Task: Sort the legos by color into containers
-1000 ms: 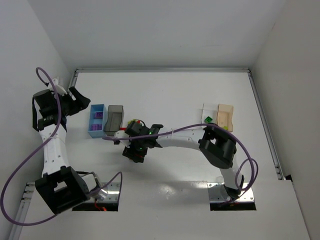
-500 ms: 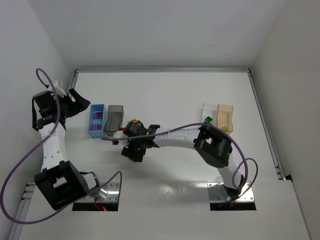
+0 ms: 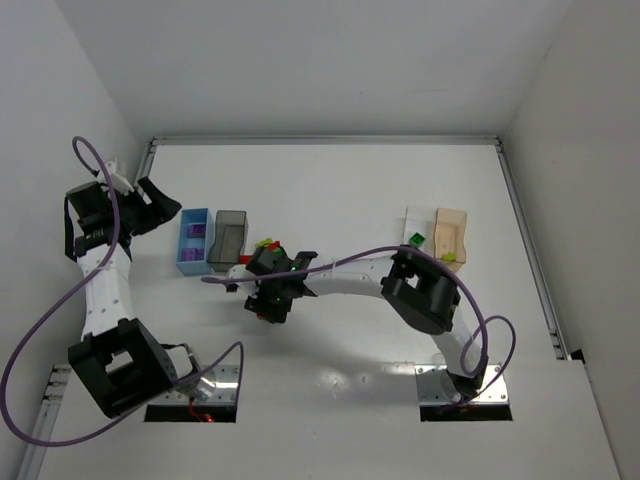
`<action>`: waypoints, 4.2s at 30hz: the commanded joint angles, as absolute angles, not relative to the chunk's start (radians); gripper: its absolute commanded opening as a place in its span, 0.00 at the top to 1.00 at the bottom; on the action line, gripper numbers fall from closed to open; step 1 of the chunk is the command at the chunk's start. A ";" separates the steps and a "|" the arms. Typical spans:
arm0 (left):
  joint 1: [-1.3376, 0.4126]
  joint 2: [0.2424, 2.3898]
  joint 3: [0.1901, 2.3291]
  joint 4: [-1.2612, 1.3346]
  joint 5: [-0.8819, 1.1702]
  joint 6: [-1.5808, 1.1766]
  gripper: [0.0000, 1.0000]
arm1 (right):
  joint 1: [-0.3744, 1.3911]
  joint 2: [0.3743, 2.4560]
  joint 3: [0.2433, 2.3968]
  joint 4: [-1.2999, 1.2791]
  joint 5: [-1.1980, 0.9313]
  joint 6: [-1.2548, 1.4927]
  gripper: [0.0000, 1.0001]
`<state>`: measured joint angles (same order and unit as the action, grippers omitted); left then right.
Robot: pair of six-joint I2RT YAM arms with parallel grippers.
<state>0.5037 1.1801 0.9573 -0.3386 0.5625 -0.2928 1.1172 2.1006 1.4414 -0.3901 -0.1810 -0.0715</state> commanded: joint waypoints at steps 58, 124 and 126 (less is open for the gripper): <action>-0.278 1.600 1.319 -0.339 1.433 0.000 0.28 | 0.373 1.661 1.098 0.548 -1.324 0.930 0.97; 0.169 0.905 0.836 -0.270 0.888 -0.184 0.93 | 0.324 1.707 1.313 -0.095 -0.951 0.302 0.99; 0.179 0.896 0.836 -0.296 0.888 -0.170 0.93 | 0.337 1.716 1.322 -0.095 -0.921 0.302 0.99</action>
